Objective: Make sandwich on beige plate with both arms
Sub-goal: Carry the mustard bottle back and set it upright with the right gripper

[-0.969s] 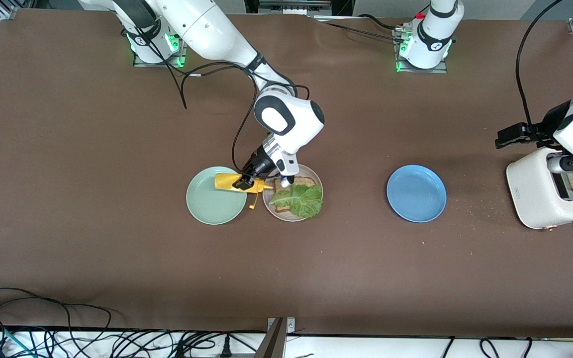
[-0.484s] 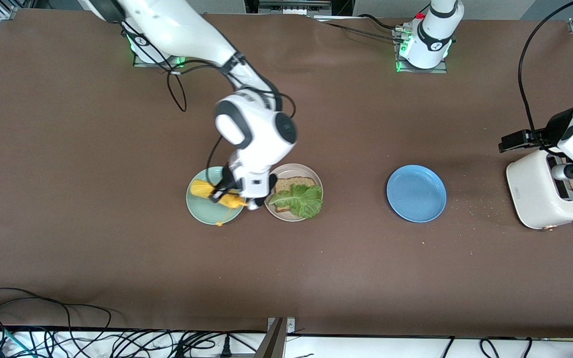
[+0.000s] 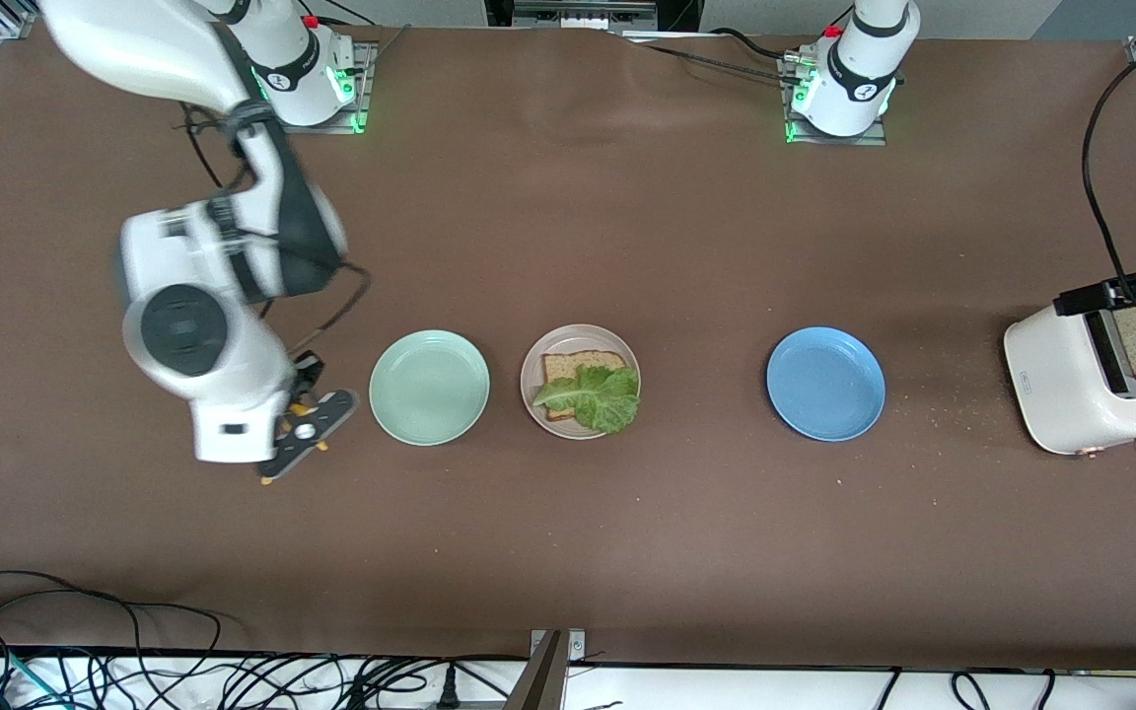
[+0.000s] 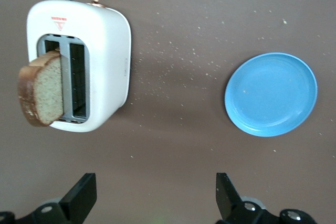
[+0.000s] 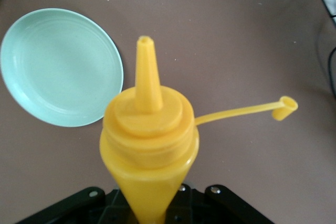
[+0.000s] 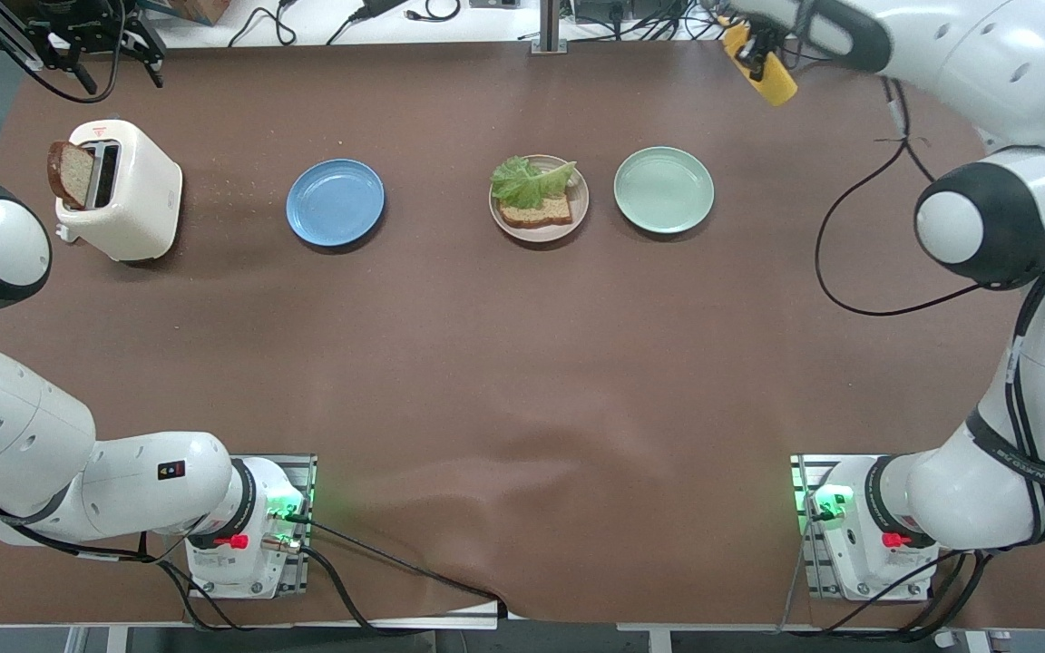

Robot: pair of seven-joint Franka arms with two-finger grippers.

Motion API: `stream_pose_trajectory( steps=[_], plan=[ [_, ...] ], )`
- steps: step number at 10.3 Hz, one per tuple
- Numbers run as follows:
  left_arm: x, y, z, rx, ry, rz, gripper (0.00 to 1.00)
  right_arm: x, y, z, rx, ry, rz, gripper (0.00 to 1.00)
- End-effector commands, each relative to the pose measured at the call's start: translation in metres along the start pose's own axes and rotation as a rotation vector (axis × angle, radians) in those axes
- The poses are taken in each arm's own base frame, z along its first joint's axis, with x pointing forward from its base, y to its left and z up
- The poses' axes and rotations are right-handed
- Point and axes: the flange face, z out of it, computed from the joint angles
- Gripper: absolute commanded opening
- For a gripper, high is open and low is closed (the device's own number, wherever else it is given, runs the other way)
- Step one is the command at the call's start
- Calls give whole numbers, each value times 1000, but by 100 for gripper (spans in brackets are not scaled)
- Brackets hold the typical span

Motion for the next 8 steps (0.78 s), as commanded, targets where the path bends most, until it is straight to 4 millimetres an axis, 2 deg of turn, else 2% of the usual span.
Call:
stream_pose_trajectory(
  steps=[1,2,3,5,6,8],
  plan=[
    [16,-40,11,15,27,24,100,-64,69,21,215,167,-133,0],
    [22,-63,17,9,43,43,100,-88,91,42,283,244,-190,0],
    [27,-87,26,4,49,58,100,-106,105,61,339,317,-256,0],
    [40,-147,52,17,78,115,100,-136,120,95,421,440,-340,0],
    [47,-161,65,19,93,106,100,-151,131,113,423,517,-397,0],
    [43,-196,93,13,105,81,100,-175,136,161,474,692,-478,0]
  ],
)
